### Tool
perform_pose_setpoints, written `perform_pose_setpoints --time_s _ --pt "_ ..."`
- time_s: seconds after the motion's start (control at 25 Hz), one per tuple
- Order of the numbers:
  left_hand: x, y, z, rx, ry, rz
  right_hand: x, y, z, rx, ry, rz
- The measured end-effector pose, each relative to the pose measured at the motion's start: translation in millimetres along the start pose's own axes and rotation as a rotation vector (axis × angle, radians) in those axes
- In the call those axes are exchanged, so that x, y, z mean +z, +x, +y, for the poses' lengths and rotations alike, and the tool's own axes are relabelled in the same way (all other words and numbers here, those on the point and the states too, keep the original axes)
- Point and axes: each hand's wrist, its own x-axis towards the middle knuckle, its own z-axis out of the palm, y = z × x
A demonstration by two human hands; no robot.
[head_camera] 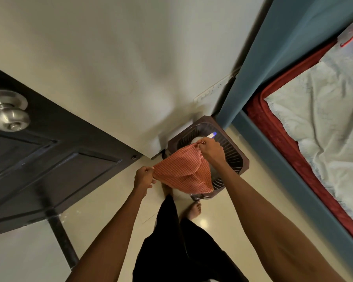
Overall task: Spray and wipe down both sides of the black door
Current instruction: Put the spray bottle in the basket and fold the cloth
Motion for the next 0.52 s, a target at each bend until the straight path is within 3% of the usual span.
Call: perform_pose_setpoints --time_s 0.16,0.28,0.4,0.52 --pt "7.1 23.9 2.9 -0.018 -0.051 0.010 24.0 15.9 -12.4 0.046 0.170 -0.180" --pt "19.4 33.0 5.7 0.014 -0.045 -0.041 36.2 -0.3 -16.4 0.009 0.145 -0.288" --pt "32.3 33.7 18.2 0.150 0.040 -0.137 48.6 -32.7 6.0 -0.058 0.176 -0.227" --pt "44.1 34.9 41.7 0.273 0.168 -0.194 51.0 -56.1 53.5 0.009 -0.007 -0.161"
